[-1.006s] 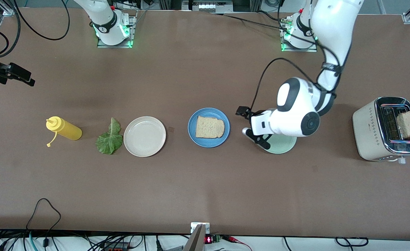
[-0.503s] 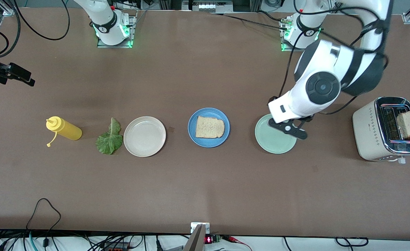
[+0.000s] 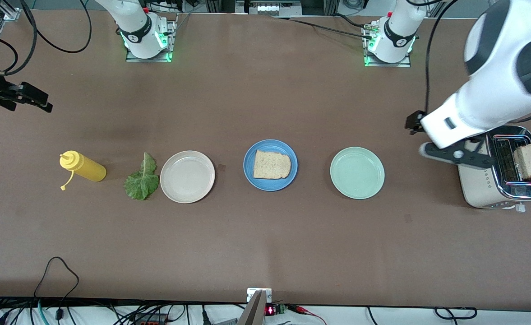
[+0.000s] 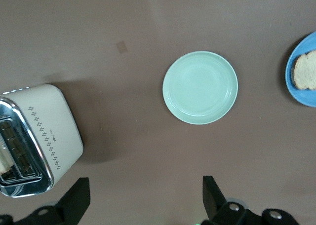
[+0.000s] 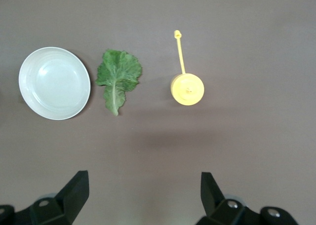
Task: Make sandwich in blue plate with both arms
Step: 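Release the bread onto the blue plate and withdraw the left gripper, then reach the right gripper down to the lettuce leaf and grasp its stem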
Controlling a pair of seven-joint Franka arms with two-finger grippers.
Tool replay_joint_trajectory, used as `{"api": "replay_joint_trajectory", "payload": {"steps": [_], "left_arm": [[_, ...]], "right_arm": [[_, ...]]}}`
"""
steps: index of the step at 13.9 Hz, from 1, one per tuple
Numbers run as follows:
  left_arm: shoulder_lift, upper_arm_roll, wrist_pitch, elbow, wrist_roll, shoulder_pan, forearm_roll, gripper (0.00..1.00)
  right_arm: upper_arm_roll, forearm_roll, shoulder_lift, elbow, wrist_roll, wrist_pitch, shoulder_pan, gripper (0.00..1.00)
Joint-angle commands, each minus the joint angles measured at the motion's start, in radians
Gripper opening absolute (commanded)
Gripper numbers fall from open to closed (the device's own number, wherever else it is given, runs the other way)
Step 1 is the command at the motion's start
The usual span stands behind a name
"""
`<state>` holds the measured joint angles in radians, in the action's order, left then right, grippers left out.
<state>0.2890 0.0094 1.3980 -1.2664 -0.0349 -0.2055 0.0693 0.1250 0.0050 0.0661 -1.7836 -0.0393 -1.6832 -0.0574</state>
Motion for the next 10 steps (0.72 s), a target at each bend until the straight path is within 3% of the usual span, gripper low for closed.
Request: {"api": "replay_joint_trajectory", "payload": {"steps": [1, 3, 5, 10], "left_arm": [[-0.111, -0.031, 0.088, -0.127, -0.02, 0.102, -0.045, 1.0], [-0.229, -0.031, 0.154, -0.291, -0.02, 0.126, -0.036, 1.0], [-0.313, -0.032, 0.17, -0.393, -0.022, 0.13, -0.052, 1.0], [-0.312, -0.043, 0.159, -0.381, -0.022, 0.124, -0.049, 1.0]], "right_arm": [[0.001, -0.002, -0.096, 0.053, 0.012, -0.019, -0.018, 1.0], [-0.004, -0.008, -0.156, 0.058, 0.012, -0.067, -0.067, 1.0], [-0.004, -0.008, -0.212, 0.058, 0.015, -0.114, -0.103, 1.0], [-0.005, 0.004, -0.373, 0.055, 0.015, -0.24, -0.151, 1.0]]}}
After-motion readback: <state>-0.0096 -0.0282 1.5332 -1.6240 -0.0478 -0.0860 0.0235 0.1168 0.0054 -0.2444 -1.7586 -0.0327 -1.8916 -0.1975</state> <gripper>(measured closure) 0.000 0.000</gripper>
